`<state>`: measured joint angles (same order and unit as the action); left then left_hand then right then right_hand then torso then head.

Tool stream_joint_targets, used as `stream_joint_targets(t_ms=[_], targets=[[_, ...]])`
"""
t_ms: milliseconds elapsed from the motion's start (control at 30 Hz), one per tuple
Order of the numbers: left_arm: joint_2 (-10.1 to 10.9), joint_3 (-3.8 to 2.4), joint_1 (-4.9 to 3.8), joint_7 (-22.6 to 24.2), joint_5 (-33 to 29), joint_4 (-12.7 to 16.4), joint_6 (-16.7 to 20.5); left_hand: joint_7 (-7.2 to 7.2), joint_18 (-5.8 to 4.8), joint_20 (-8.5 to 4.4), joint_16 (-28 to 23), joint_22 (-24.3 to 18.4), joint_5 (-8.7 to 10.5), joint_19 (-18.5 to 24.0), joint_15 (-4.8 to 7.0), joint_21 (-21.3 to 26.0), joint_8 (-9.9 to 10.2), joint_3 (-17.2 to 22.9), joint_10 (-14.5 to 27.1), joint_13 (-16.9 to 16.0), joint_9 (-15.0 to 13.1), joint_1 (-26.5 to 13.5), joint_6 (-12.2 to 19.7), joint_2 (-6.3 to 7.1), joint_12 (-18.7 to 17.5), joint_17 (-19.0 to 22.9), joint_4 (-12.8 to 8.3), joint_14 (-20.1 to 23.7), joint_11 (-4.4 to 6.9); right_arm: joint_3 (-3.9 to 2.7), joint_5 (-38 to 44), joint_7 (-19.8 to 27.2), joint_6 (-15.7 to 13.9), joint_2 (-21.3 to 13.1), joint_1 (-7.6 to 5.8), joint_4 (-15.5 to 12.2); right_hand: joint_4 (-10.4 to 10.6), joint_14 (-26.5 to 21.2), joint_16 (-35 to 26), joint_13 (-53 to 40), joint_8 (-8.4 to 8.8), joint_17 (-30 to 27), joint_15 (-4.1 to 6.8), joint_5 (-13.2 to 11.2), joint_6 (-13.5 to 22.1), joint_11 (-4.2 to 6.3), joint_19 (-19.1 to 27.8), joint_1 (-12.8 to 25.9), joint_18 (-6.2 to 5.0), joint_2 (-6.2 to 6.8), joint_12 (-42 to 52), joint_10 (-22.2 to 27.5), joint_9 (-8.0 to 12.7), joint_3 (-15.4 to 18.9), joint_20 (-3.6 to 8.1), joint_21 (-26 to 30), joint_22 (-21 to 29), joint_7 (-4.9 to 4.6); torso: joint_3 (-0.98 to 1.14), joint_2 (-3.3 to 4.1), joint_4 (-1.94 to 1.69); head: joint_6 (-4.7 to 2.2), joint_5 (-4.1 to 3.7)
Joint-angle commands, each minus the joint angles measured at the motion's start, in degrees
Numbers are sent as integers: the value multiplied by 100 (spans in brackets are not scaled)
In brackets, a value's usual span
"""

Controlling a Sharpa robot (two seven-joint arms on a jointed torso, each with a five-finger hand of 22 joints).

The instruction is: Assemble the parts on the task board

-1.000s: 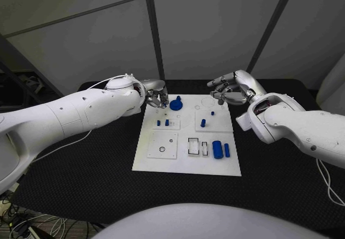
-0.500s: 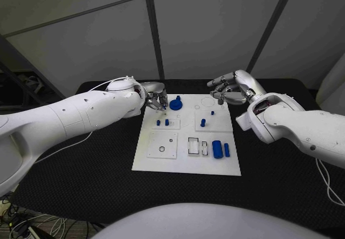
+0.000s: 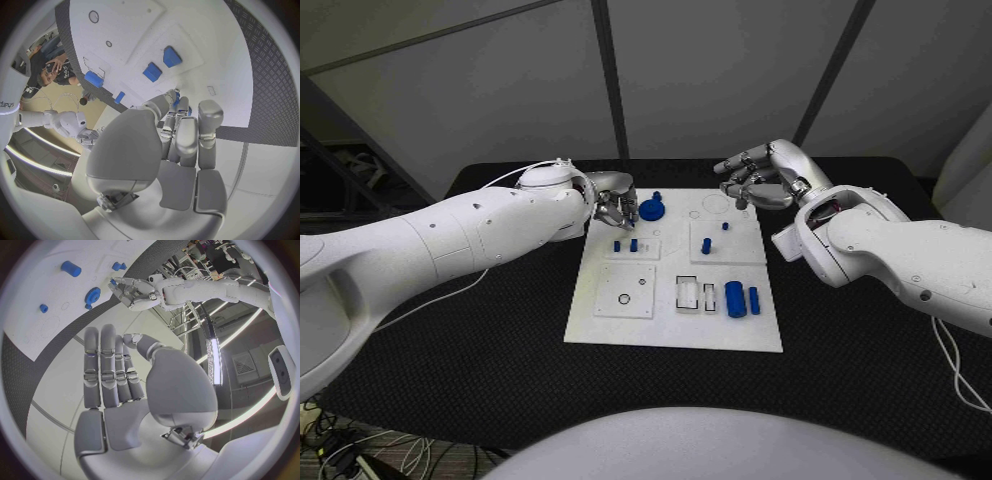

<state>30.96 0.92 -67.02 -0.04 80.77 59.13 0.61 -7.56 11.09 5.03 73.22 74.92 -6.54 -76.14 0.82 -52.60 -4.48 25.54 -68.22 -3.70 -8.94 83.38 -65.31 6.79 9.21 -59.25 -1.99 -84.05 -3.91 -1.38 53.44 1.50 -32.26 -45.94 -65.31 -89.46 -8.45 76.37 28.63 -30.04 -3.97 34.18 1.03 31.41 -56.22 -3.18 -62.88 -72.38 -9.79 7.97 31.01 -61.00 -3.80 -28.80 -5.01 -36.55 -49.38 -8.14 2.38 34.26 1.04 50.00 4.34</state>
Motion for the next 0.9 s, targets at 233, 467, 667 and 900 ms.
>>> stream_joint_targets(t_ms=[233, 467, 667, 900], targets=[[-10, 3, 24, -59, 14, -43, -178, -3, -386, 13, 3, 116, 41, -1, 6, -11, -10, 46, -53, -2, -9, -60, -48, -5, -32, 6, -5, -60, 4, -4, 16, 54, 23, 0, -11, -4, -10, 44, -18, 9, 33, -1, -11, 25, -1, -37, -35, 5, -64, -49, 18, 18, 5, 39, 2, 21, 8, -33, 1, 0, -7, 0, 6], [-11, 6, 28, -73, 18, -37, -229, 0, -385, 13, 8, 118, 58, 3, 7, -10, -10, 58, -62, -4, -8, -67, -55, -13, -35, 2, -10, -60, 7, -4, 16, 56, 26, 5, -11, 0, -10, 44, -18, 9, 33, -1, -11, 25, -1, -37, -35, 5, -64, -49, 18, 18, 5, 39, 2, 21, 8, -33, 0, 0, -3, 0, 16], [-26, 8, 29, -69, 19, -32, -237, 0, -385, 13, 8, 118, 58, 3, 7, -10, -10, 58, -62, -4, -8, -67, -55, -13, -35, 2, -10, -60, 7, -4, 16, 57, 26, 4, -11, 2, -10, 44, -18, 9, 33, -1, -11, 25, -1, -37, -35, 5, -64, -49, 18, 18, 5, 39, 2, 21, 8, -33, 1, -1, 1, 0, 16], [-58, 12, 31, -52, 19, -42, -233, -7, -385, 16, 5, 125, 93, 12, 2, -12, 13, 61, -42, 1, 5, -123, -28, 19, -69, 21, -19, -56, -2, -4, 16, 55, 27, 2, -11, -1, -10, 44, -18, 9, 33, -1, -11, 25, -1, -37, -35, 5, -64, -49, 18, 18, 5, 39, 2, 21, 8, -33, 1, -1, -3, 0, 6]])
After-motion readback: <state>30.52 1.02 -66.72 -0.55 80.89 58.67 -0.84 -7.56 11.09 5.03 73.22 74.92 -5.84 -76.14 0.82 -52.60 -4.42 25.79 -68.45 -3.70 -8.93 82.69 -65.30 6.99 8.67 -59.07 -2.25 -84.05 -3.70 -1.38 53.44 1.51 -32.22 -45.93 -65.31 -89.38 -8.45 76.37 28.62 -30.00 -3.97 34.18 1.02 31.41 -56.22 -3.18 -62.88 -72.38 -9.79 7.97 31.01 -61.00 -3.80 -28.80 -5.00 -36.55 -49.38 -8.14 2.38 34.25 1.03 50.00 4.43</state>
